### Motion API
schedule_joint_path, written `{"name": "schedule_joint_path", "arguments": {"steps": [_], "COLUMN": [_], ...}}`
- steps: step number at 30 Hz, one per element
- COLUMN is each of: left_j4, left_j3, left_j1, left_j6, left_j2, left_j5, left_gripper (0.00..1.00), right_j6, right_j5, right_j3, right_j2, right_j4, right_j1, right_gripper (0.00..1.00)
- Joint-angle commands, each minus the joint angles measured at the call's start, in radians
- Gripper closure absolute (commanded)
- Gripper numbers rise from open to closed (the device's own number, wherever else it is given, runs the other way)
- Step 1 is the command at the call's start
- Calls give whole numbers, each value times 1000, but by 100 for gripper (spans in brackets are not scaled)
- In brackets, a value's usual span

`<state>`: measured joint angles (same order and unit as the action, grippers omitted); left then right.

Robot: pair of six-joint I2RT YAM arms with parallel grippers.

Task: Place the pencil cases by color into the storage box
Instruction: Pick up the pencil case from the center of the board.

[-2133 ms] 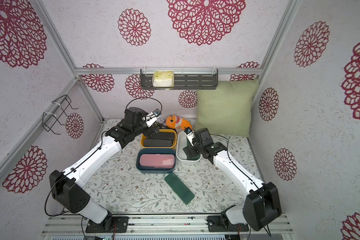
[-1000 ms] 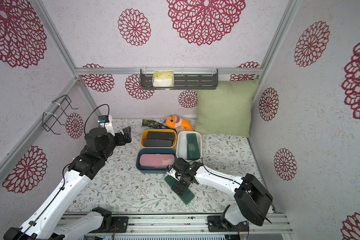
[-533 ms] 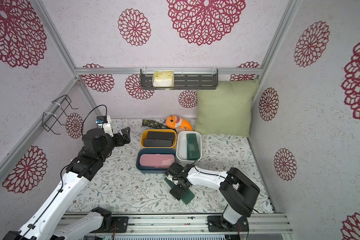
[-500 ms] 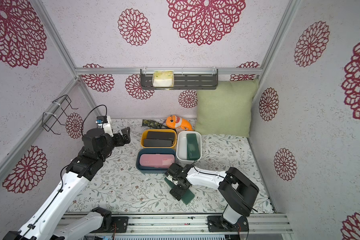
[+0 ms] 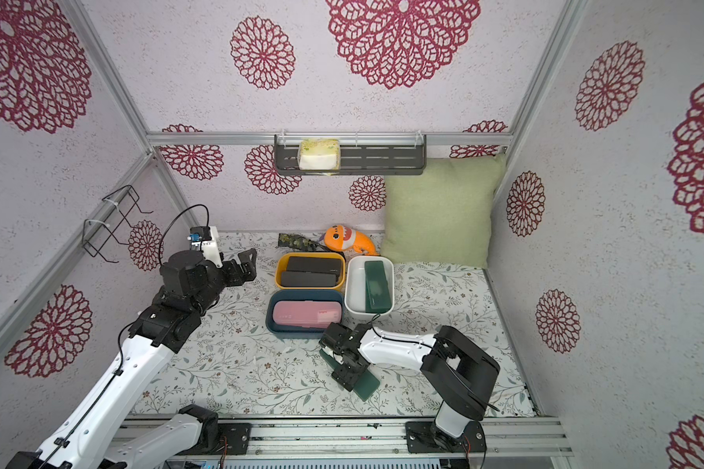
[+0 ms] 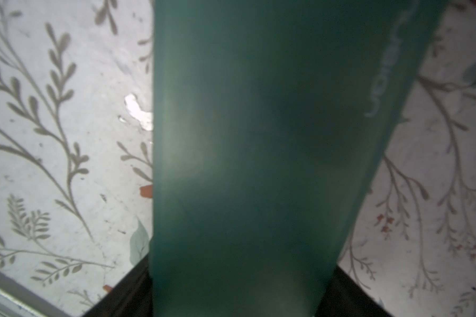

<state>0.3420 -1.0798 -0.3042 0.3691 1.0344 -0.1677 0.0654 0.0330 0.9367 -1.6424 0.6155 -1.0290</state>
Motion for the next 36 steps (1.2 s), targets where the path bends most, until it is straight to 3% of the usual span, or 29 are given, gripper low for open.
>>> {"name": "schedule_joint_path", "arguments": {"steps": [1, 12, 23, 30, 36], "left_j4": [0, 21, 111, 127, 155], "left_j3": [-9, -18, -81, -86, -111], "left_j1": [8, 10, 10, 11, 16], "left_j6": [6, 11, 50, 50, 20], "left_j2": [-6, -34, -66, -63, -39], "left_j5": [25, 45, 54, 58, 57], "left_gripper": [3, 3, 3, 3, 3], "right_j6": [8, -35, -60, 10, 83], "right_j5": [37, 2, -54, 77, 191], "right_j3": [-2, -5, 8, 100, 203], "right_j2": [2, 105, 242, 272, 223], "right_j4": [28, 31, -41, -87, -96], "right_j1": [-8, -26, -65, -33, 88], "right_gripper": [33, 52, 52, 49, 50]}}
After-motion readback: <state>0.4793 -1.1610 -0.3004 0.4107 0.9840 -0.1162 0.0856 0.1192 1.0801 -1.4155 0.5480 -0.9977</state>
